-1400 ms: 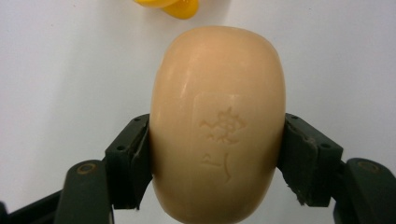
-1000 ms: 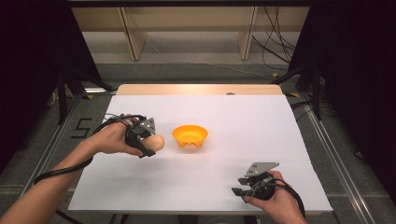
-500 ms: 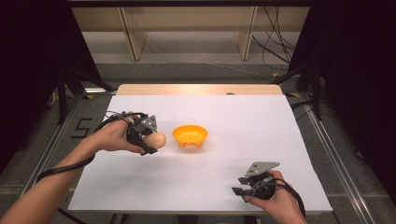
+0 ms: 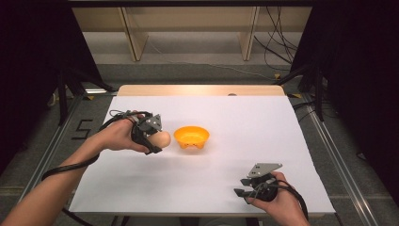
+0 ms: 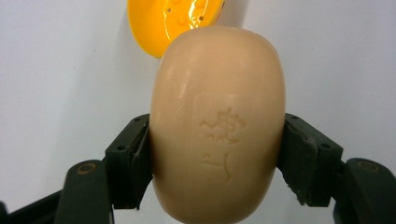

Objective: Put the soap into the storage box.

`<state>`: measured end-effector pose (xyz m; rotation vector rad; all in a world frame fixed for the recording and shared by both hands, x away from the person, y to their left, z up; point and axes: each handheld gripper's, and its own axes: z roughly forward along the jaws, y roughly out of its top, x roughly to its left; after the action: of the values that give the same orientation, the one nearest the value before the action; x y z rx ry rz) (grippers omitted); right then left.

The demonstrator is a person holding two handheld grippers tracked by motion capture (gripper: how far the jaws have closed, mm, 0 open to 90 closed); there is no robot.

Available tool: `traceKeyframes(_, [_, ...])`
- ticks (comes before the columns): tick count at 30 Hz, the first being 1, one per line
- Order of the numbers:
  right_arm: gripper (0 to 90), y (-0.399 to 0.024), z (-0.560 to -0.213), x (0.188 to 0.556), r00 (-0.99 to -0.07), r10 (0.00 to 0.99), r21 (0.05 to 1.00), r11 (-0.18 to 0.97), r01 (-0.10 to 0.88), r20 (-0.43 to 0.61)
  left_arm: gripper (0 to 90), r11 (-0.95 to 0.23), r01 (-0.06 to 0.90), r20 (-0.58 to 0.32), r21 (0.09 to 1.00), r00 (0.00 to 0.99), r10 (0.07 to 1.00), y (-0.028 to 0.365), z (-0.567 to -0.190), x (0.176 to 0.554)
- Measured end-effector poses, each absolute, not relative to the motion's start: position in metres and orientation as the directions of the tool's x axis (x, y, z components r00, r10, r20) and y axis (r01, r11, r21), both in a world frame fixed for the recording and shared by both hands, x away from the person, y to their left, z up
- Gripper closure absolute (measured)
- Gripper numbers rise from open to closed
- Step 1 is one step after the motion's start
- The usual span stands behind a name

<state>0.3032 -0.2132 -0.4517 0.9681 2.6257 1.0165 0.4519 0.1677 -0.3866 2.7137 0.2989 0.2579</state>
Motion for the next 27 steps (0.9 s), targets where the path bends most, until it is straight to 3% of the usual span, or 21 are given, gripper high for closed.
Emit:
traceKeyframes(13, [55.8,-0.214,-0.449,0.301,-0.757,0.646,0.63,0.549,0.55,0.098,32.0,-0.883,0.174,0.143,0.436,0.955,0.258,0.161,-0.385,0.456])
traceKeyframes(27, [55.8,-0.214,-0.451,0.302,-0.763,0.642,0.648,0.551,0.525,0.072,32.0,-0.864,0.174,0.145,0.472,0.952,0.271,0.153,-0.385,0.461])
